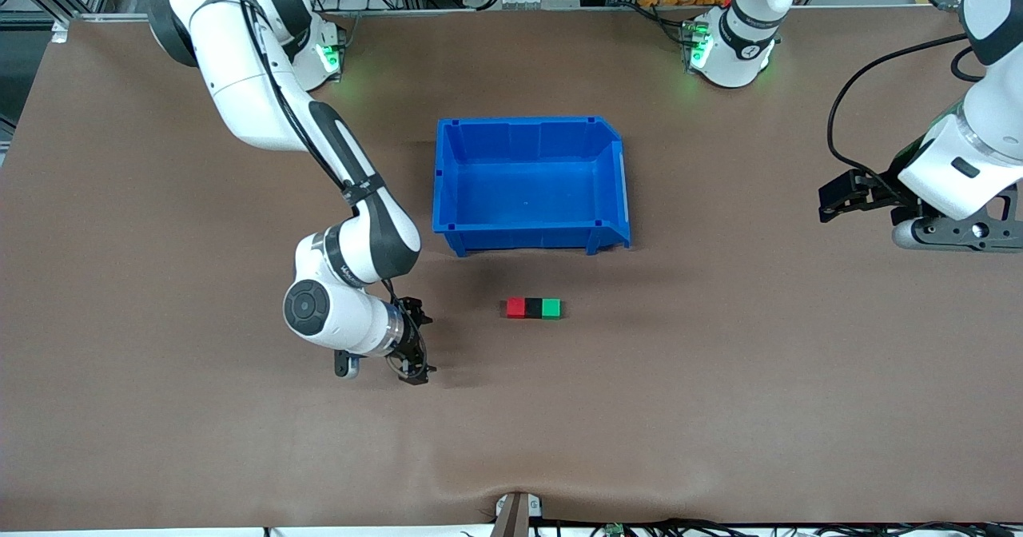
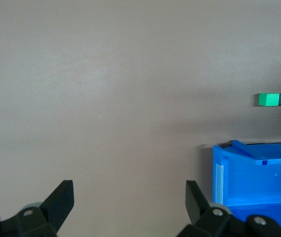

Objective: Attach green and red cubes to black cube

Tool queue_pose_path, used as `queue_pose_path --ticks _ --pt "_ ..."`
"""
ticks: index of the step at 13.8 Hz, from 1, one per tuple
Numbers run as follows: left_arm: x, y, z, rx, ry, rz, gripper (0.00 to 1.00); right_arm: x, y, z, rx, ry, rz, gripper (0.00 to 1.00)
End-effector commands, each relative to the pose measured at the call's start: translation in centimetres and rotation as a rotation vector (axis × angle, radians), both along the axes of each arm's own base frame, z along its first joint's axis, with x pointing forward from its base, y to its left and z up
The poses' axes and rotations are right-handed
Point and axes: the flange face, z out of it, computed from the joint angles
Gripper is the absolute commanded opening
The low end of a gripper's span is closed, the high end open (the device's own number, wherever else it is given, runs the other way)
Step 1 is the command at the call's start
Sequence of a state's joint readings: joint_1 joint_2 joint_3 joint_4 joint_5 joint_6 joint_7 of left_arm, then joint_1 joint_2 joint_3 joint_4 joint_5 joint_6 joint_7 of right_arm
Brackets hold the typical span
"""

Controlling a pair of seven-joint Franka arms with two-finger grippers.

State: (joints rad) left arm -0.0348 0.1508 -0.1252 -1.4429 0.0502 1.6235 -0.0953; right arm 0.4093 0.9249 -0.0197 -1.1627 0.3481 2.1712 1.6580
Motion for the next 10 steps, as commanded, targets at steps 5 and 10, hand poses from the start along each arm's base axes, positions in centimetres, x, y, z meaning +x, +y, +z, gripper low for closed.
queue_pose_path --ticks 5,10 --pt "0.0 0.4 0.6 0.013 -0.015 -0.008 1.0 0.0 -0.4 1.9 0.022 -0.001 0.014 1.0" --pt "0.0 0.6 0.7 0.015 -0.018 -0.004 1.0 0.7 -2.1 2.6 0.02 -0.009 -0.004 1.0"
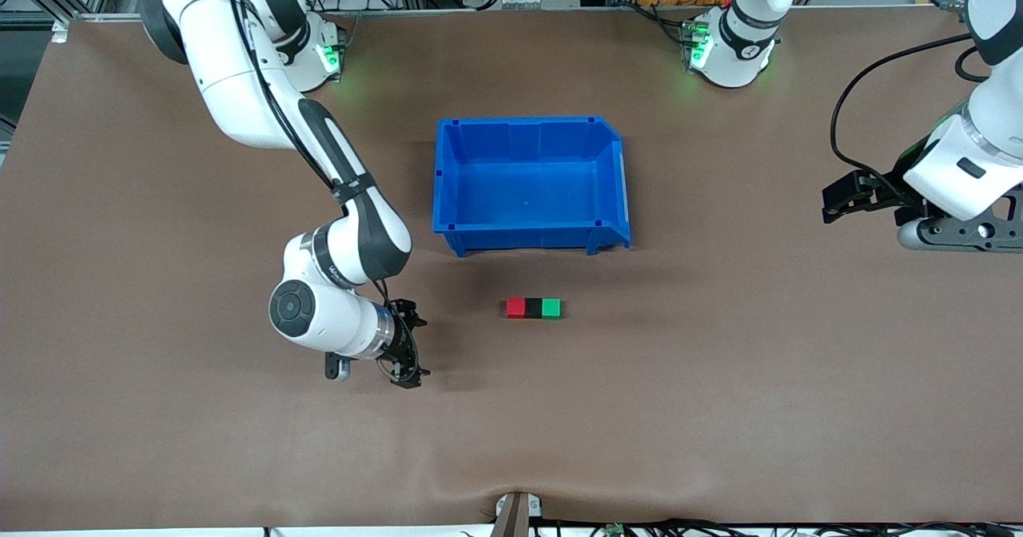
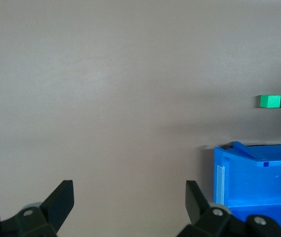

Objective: Attach green and red cubes to black cube

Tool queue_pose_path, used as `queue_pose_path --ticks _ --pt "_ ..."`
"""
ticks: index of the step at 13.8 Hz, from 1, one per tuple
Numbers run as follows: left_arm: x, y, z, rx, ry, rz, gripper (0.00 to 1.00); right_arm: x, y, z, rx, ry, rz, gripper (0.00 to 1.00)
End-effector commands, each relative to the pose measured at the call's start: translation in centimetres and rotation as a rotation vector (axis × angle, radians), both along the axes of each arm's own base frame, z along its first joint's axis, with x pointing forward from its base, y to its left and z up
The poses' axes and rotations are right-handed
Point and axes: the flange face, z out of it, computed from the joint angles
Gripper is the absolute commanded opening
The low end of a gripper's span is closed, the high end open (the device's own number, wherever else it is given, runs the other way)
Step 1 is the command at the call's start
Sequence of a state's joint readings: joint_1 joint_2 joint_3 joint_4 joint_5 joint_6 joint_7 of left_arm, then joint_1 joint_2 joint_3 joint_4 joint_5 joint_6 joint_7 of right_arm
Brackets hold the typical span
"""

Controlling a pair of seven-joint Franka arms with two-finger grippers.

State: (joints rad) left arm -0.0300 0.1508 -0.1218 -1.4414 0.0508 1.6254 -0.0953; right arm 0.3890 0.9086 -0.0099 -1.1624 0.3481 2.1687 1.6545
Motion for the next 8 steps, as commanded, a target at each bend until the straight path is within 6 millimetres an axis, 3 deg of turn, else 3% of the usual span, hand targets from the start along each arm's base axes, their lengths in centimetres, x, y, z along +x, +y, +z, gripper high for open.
queue_pose_path --ticks 1,8 --pt "-0.1 0.1 0.7 0.014 -0.015 -0.014 1.0 0.3 -1.4 1.8 0.006 -0.01 0.018 1.0" --pt "-0.1 0.4 0.7 0.016 -0.016 -0.01 1.0 0.7 -4.9 2.6 -0.009 0.031 0.106 1.0"
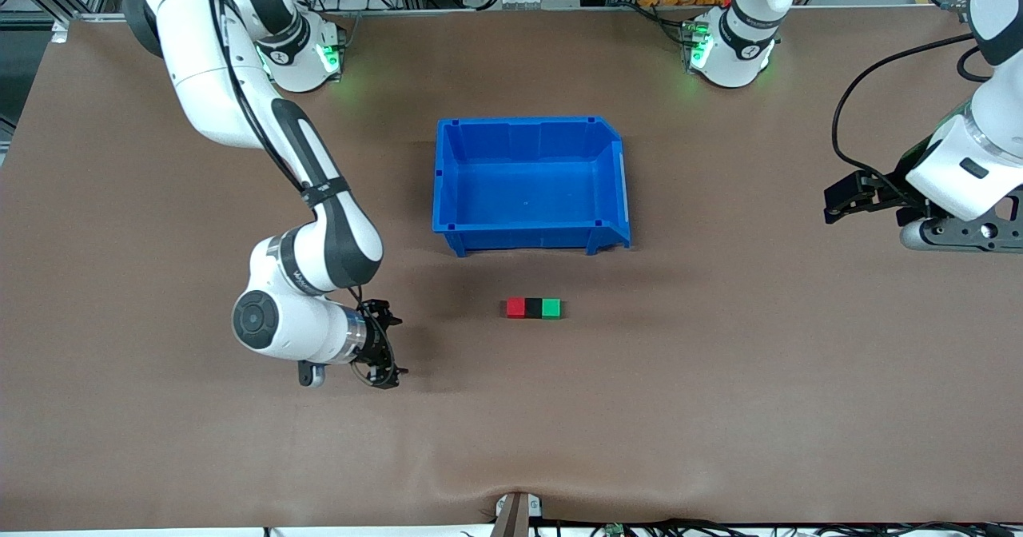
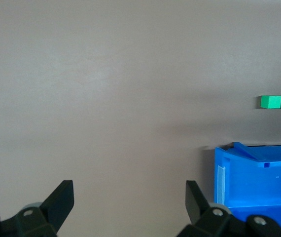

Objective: Attach green and red cubes to black cube

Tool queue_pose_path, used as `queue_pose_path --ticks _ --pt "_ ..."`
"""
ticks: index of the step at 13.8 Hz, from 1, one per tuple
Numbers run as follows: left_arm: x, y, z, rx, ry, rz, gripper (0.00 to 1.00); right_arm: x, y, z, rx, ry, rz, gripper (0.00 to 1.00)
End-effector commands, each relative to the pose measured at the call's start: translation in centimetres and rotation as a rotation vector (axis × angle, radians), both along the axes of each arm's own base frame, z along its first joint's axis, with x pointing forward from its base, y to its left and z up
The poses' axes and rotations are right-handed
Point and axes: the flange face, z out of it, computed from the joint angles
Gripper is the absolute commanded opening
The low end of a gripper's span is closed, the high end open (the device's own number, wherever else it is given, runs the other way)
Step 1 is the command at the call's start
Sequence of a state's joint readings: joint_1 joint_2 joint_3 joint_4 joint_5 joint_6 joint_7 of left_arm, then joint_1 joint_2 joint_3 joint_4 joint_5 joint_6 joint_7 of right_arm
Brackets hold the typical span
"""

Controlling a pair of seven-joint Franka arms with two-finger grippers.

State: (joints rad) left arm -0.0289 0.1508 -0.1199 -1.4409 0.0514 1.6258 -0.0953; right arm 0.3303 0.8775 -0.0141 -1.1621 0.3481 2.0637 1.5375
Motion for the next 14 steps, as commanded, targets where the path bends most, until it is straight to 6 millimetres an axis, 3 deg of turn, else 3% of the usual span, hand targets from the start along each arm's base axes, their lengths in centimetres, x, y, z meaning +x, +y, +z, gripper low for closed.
queue_pose_path --ticks 1,3,14 --pt "-0.1 0.3 0.7 0.015 -0.015 -0.012 1.0 -0.1 -0.9 1.0 -0.001 -0.005 0.044 1.0" --pt "-0.1 0.3 0.7 0.015 -0.015 -0.012 1.0 0.0 -2.4 0.8 0.0 0.025 0.074 1.0" --pt "-0.1 0.7 0.8 0.014 -0.016 -0.005 1.0 0.5 -9.0 4.0 0.023 0.034 0.224 1.0"
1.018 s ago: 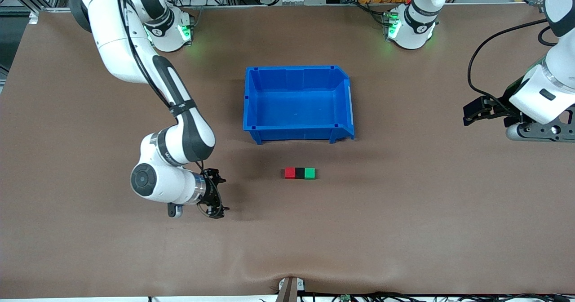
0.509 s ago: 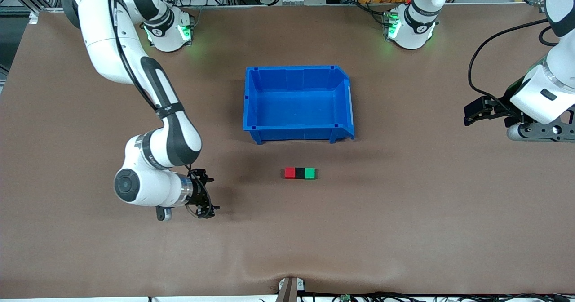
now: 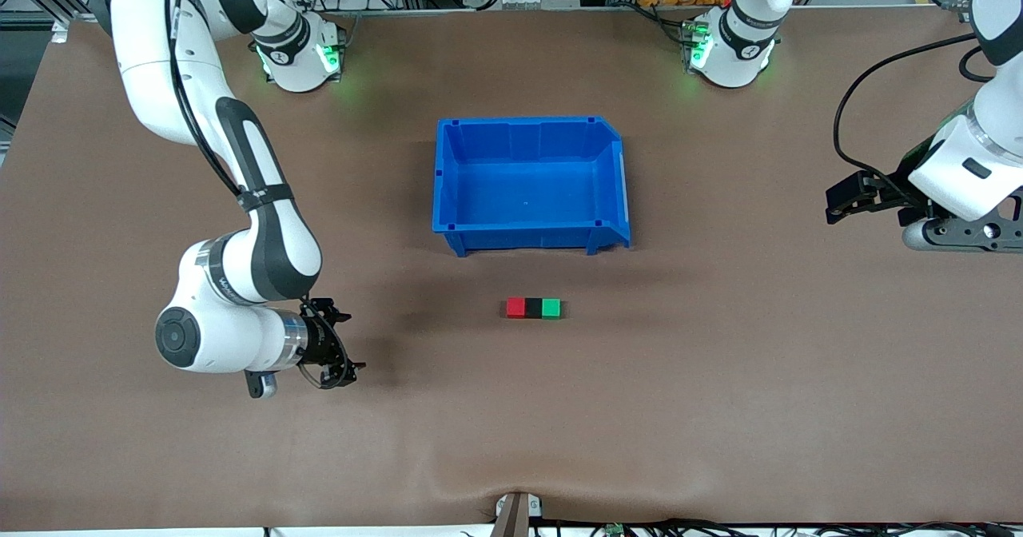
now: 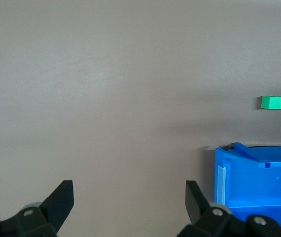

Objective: Attach green and red cubes to black cube

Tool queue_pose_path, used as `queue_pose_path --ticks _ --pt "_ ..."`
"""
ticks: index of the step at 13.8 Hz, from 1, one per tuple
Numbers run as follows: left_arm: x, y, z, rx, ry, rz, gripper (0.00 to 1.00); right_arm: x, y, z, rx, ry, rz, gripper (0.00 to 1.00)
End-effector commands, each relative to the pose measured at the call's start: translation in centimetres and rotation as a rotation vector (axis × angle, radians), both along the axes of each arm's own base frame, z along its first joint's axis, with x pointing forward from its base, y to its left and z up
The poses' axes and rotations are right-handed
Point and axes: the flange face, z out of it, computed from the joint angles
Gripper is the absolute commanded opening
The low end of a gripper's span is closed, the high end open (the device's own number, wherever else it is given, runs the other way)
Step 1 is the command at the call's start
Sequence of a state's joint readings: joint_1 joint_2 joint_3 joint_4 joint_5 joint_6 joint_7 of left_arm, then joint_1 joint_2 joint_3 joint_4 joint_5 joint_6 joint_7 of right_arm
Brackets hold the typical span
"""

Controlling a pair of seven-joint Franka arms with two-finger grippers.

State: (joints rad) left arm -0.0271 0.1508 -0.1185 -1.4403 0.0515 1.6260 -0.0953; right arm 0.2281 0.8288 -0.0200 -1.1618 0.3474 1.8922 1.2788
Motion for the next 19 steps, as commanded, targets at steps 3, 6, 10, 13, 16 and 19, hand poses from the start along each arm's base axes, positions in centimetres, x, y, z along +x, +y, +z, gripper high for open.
queue_pose_path --ticks 3,6,10,13,16,19 --pt "-0.1 0.6 0.8 0.015 -0.016 -0.008 1.0 -0.2 -2.4 2.5 0.015 -0.001 0.056 1.0" --pt "-0.1 0.5 0.8 0.014 -0.016 -0.008 1.0 -0.1 -3.8 3.6 0.024 -0.019 0.101 1.0" --pt "-0.1 0.5 0.8 0.014 -0.016 -0.008 1.0 -0.5 -6.1 5.7 0.03 -0.02 0.187 1.0" --pt "-0.1 0.6 0.8 0.014 -0.016 -0.007 1.0 -1.0 -7.2 6.5 -0.001 -0.008 0.241 1.0" --pt "-0.1 0.5 0.8 0.014 -0.016 -0.008 1.0 -1.4 -8.0 7.2 -0.041 -0.01 0.316 1.0" --pt "-0.1 0.5 0.8 0.014 -0.016 -0.008 1.0 -1.8 -9.9 8.7 -0.023 -0.011 0.375 1.0"
